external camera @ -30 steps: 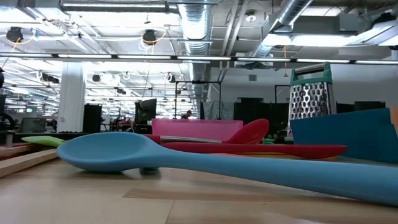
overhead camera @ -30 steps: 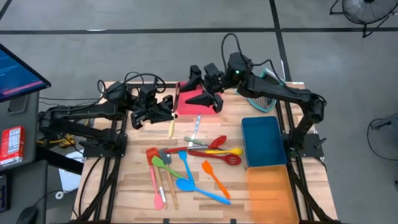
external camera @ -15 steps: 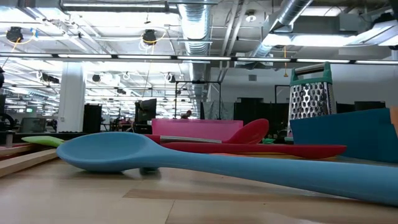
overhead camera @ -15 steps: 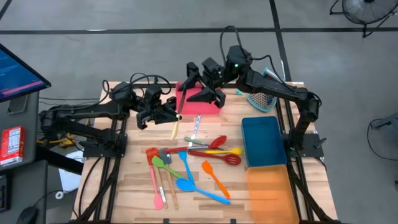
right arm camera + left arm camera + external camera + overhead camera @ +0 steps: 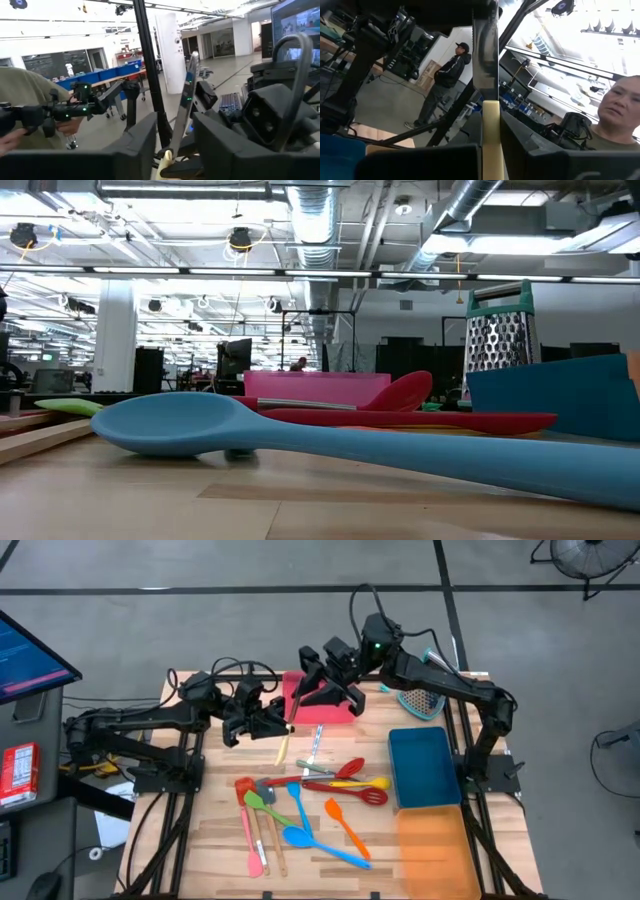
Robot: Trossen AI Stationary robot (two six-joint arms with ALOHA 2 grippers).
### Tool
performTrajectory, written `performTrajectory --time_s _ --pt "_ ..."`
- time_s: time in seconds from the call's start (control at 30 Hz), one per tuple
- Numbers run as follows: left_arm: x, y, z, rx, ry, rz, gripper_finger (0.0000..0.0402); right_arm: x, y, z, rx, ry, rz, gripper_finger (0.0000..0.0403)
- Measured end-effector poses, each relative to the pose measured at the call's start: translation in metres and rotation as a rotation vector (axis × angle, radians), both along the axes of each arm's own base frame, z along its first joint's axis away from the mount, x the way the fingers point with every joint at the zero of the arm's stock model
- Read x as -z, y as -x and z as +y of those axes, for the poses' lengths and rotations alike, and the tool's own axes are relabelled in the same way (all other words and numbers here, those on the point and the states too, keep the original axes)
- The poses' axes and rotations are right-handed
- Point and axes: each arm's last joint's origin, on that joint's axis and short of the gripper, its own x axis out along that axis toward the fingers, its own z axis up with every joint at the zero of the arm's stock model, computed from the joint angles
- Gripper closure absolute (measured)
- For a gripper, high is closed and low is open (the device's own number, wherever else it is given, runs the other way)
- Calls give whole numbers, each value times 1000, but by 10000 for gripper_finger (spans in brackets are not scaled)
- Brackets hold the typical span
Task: Pick & Place Kitchen Items
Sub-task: Put the yellow kitchen knife into the orange bin
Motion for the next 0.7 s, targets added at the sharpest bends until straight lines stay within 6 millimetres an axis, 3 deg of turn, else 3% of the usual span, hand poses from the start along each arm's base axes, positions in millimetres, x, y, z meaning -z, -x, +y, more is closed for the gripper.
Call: performTrajectory --time_s 0.3,0.7 --pt "5 -6 1 14 45 42 382 0 1 1 -59 17 2 393" --pt "5 -7 2 -11 51 32 364 -3 4 1 -62 -18 17 401"
